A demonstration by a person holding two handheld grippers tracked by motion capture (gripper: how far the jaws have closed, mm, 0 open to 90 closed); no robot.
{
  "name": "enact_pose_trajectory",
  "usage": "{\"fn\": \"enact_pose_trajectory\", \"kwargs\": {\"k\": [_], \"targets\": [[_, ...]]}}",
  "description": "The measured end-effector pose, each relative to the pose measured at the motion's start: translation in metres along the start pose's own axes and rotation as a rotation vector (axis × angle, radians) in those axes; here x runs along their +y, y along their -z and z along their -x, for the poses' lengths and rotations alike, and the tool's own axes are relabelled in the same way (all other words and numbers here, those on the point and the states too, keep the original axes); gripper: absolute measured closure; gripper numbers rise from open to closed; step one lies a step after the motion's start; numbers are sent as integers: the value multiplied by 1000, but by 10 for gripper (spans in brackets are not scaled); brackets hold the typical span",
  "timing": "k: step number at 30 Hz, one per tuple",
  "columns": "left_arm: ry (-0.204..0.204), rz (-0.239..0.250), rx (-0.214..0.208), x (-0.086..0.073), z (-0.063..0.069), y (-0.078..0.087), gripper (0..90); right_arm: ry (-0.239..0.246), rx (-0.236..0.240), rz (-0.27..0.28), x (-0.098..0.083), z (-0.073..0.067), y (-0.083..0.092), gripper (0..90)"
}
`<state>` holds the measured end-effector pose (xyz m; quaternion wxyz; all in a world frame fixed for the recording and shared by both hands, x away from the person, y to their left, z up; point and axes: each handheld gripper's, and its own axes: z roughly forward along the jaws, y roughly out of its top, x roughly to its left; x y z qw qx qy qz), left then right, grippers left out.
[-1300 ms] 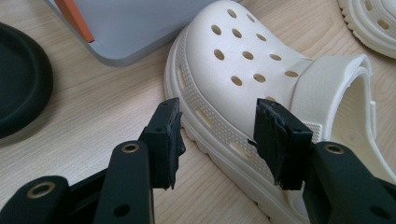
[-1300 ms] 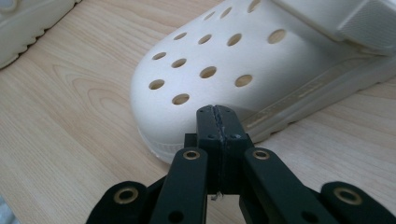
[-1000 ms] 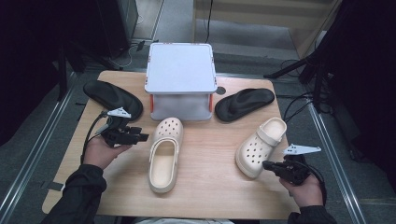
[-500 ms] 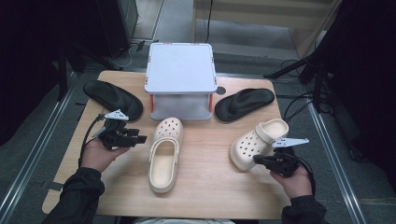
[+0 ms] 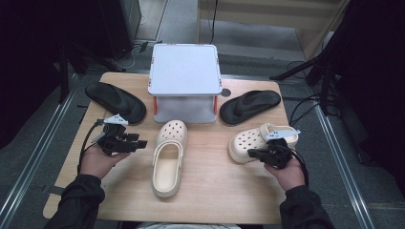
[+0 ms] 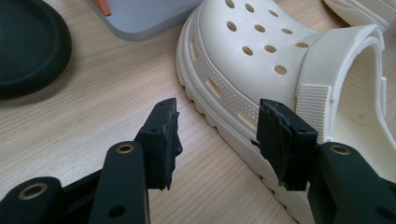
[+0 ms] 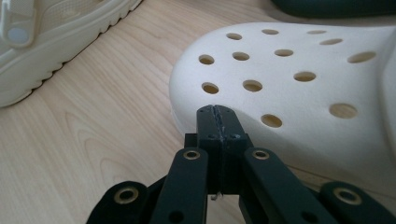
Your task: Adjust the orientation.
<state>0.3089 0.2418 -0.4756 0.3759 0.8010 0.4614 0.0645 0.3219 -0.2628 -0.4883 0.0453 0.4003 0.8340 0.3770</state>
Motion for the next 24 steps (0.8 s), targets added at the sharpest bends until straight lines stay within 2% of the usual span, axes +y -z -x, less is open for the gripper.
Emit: {"fn": "enact_pose_trajectory", "kwargs": {"k": [15, 21, 24], "targets": [[7, 6, 5, -4, -1, 3, 483, 13, -6, 6, 30, 2, -27, 900], [12, -1, -2, -5, -1, 3, 472, 14, -10, -1, 37, 3, -33, 900], [13, -2, -2, -5, -1, 3, 467, 16, -14, -6, 37, 3, -30, 900]]}}
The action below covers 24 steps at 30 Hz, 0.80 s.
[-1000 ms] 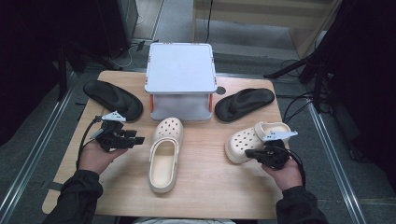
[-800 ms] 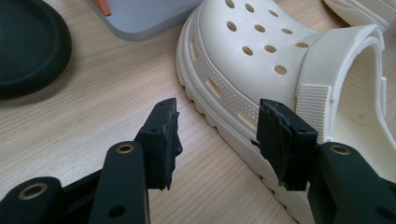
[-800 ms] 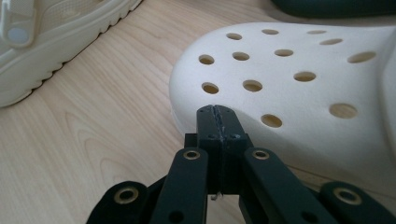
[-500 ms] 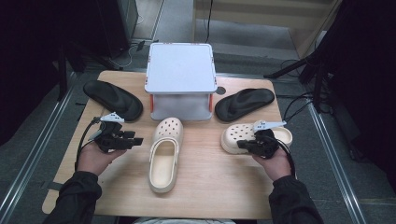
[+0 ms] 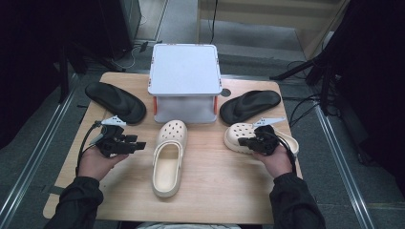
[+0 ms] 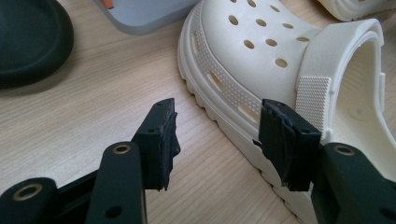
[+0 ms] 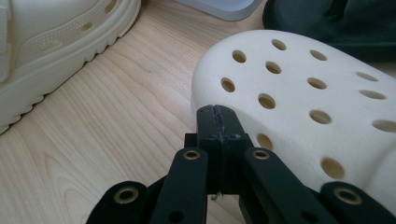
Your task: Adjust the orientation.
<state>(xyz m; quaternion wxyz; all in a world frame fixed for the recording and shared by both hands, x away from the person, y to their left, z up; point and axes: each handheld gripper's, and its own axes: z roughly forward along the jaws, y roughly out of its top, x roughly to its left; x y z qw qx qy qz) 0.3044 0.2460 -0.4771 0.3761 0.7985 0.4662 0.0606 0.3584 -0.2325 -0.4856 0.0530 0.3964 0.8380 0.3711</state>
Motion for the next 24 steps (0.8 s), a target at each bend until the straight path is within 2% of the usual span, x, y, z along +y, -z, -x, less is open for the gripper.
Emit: {"fn": "enact_pose_trajectory", "kwargs": {"k": [5, 9, 16, 21, 24], "targets": [[7, -3, 2, 0, -2, 0, 466, 0, -19, 47, -1, 1, 22, 900], [2, -6, 4, 0, -1, -1, 465, -17, -63, 78, -6, 5, 45, 900], [4, 1, -3, 1, -1, -2, 463, -89, -117, 132, -20, 27, 76, 900], [9, 1, -13, 3, 0, -5, 459, -127, -157, 147, -28, 41, 87, 900], [10, -5, -16, 4, 1, -7, 456, -145, -173, 125, -34, 50, 85, 900]]}}
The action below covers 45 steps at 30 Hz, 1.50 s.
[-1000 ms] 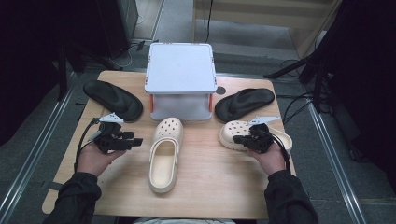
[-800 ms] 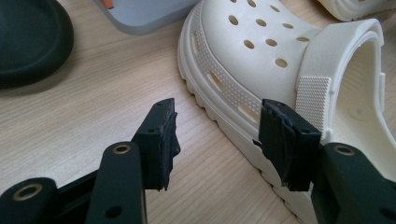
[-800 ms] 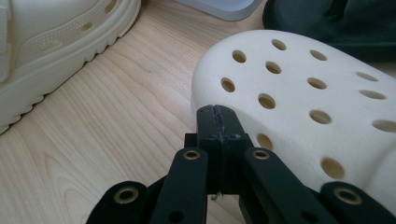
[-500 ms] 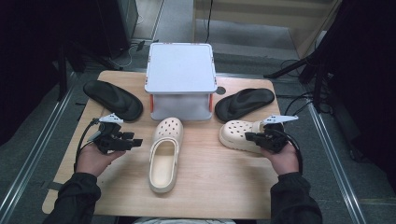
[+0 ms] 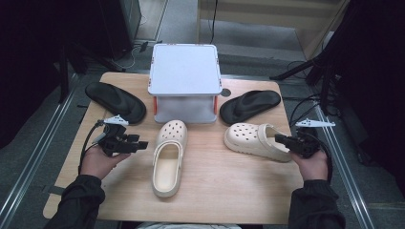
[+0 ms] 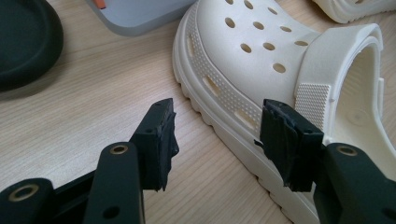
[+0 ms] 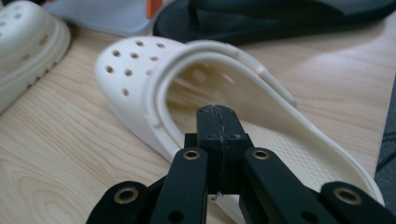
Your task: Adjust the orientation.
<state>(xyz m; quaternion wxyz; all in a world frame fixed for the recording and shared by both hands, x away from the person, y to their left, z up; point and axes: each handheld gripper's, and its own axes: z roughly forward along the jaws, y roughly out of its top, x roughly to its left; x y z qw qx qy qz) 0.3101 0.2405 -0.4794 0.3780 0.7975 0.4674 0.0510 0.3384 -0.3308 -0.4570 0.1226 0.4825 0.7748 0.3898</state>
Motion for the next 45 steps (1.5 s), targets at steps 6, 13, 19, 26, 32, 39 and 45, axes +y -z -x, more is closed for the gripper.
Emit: {"fn": "enact_pose_trajectory", "kwargs": {"k": [6, 13, 19, 26, 32, 39, 45], "targets": [[-2, -1, -3, 1, 0, -1, 456, -15, -5, -62, -6, 7, -16, 900], [-3, -1, -4, 1, 0, -1, 450, -6, -3, -89, -6, 4, -22, 900], [-5, -1, -2, 1, 0, -1, 449, 9, -8, -96, -7, 1, -21, 900], [-5, -2, 4, 0, 0, -1, 433, 56, -26, -127, -8, -14, -19, 900], [-6, 0, 7, 0, 0, -1, 431, 51, -3, -132, -10, -24, -19, 900], [-7, 0, 10, 0, 0, -1, 431, 52, 12, -145, -10, -34, -22, 900], [-1, -1, 15, 0, 0, -1, 436, 47, 24, -152, -12, -46, -23, 900]]}}
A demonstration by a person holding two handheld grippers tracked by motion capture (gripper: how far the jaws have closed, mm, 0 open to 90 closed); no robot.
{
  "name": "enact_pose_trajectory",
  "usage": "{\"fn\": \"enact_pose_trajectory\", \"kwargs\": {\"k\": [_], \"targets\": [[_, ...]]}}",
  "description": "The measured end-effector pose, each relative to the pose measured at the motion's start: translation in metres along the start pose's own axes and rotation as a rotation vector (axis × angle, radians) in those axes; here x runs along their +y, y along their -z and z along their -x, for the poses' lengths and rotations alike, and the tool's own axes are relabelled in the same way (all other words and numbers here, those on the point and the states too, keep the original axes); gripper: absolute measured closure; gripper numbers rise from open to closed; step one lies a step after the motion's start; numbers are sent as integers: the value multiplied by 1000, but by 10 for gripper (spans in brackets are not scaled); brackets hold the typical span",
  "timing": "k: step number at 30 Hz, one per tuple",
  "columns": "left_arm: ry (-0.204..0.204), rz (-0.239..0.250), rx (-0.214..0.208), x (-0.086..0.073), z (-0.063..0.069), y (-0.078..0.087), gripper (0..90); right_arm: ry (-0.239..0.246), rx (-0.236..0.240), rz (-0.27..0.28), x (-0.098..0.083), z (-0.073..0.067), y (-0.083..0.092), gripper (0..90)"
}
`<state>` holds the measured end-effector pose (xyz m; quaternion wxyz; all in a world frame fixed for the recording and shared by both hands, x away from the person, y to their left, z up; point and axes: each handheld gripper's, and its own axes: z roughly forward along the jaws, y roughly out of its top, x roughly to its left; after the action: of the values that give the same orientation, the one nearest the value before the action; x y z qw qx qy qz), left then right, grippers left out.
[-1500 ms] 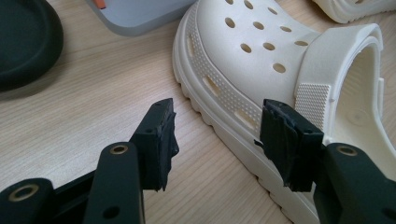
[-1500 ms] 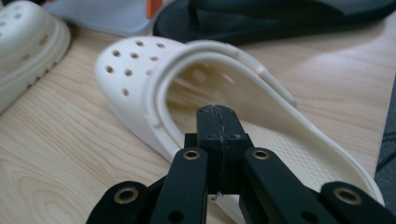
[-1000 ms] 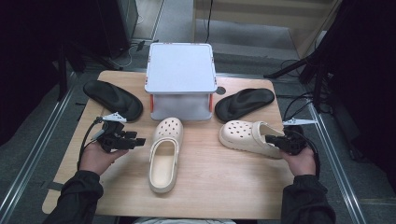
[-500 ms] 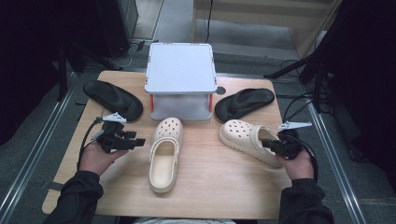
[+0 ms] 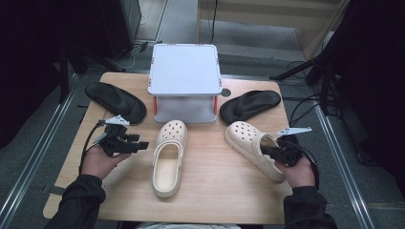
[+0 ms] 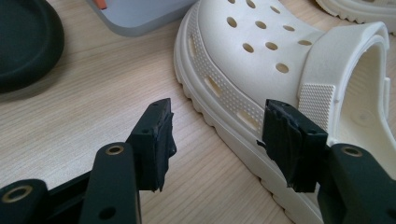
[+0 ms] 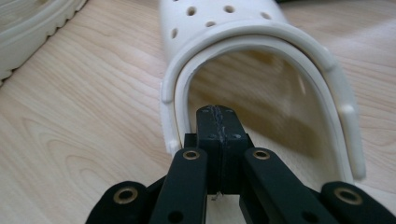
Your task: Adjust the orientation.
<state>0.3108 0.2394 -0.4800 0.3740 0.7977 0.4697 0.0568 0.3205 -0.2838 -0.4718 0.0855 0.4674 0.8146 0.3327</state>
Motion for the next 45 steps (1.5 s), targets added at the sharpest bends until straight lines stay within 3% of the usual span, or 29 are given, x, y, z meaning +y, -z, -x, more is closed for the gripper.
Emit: {"fn": "enact_pose_trajectory", "kwargs": {"k": [7, 20, 25, 29, 36, 45], "targets": [[6, 2, 1, 0, 0, 0, 440, 9, 29, -5, 2, -14, -4, 900], [1, 4, -4, 1, 2, -2, 434, -46, 107, 15, 6, -26, -11, 895], [-2, 9, -5, 1, 3, -1, 425, -31, 97, 18, 6, -26, -11, 878], [1, 14, -4, 3, 3, 0, 425, -35, 104, 75, 5, -24, -1, 839], [-1, 15, -10, 9, 3, -1, 426, 21, 48, 136, 2, -32, 15, 751], [-20, -1, -26, 17, 3, -9, 426, -31, -22, 174, -9, -20, 30, 622]]}}
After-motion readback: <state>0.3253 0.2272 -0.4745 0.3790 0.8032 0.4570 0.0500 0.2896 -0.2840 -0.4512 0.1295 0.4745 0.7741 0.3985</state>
